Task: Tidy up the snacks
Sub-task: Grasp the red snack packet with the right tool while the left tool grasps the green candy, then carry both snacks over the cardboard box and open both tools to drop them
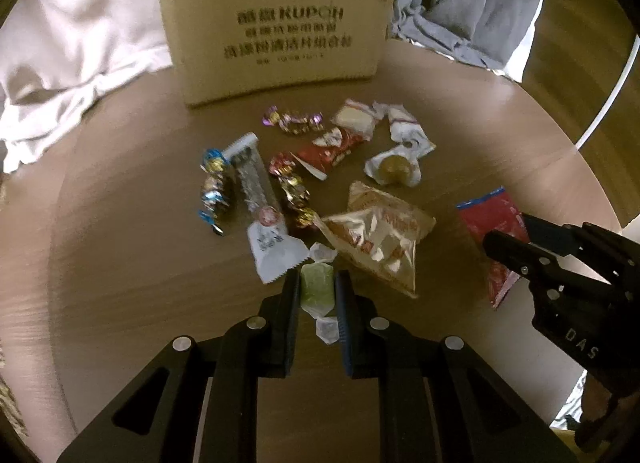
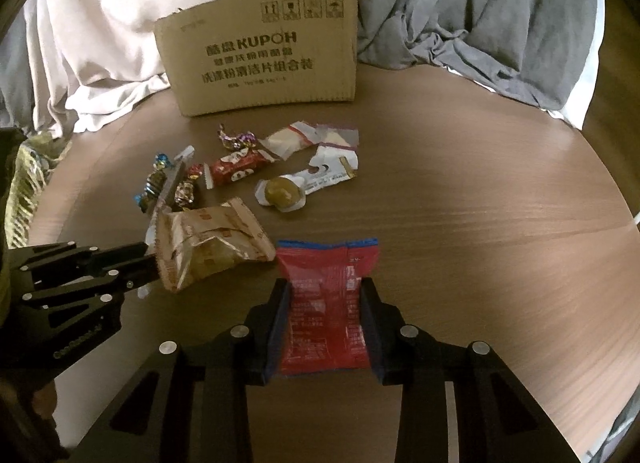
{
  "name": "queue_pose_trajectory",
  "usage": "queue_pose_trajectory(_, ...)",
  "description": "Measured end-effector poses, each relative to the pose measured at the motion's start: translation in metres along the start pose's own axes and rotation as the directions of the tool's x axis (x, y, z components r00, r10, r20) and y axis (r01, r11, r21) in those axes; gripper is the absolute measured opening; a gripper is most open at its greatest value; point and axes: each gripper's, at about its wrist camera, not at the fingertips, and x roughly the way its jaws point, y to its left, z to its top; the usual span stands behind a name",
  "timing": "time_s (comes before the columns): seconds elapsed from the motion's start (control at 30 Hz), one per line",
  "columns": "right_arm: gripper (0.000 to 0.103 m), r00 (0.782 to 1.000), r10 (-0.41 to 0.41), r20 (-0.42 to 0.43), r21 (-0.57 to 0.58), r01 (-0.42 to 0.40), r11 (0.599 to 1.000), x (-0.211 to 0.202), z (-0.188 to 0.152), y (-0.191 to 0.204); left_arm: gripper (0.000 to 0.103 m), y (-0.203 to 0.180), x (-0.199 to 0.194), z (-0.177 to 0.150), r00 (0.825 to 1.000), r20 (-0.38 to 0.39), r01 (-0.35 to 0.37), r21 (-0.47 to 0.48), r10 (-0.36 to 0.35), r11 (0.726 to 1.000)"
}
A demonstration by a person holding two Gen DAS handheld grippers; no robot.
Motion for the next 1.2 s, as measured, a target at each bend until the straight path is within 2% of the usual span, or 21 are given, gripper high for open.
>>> queue_pose_trajectory(0.2, 0.035, 0.999, 0.015, 0.049, -0.014, -0.014, 1.0, -0.017, 0.004, 0.004, 0.018, 0.0, -0.026, 0.0, 0.995, 0.081, -0.059, 0.011, 0.058, 0.998)
queue_pose_trajectory(0.33, 0.035, 0.996, 0.02, 0.091, -0.027, -0.018, 0.999, -0.03, 0.008, 0.007, 0.018, -0.001, -0.038, 0.009, 0.991, 0.12, -0.06, 0.015, 0.058, 0.998)
queue_pose_trajectory(0.63, 0.036, 0.979, 0.05, 0.196, -0.027, -0.046, 0.999, -0.05, 0.033, 0.006, 0.019, -0.001, -0.072, 0.038, 0.97, 0.233, -0.08, 0.027, 0.071, 0.996)
queue_pose_trajectory(0.9, 0.036, 0.956, 0.082, 0.282, -0.036, -0.075, 0.997, -0.064, 0.066, 0.008, 0.019, 0.004, -0.099, 0.073, 0.936, 0.346, -0.094, 0.049, 0.072, 0.994)
queue_pose_trajectory(1.2, 0.036, 0.918, 0.102, 0.383, -0.061, -0.084, 0.995, -0.082, 0.109, 0.017, 0.019, 0.013, -0.123, 0.114, 0.887, 0.452, -0.137, 0.059, 0.096, 0.989)
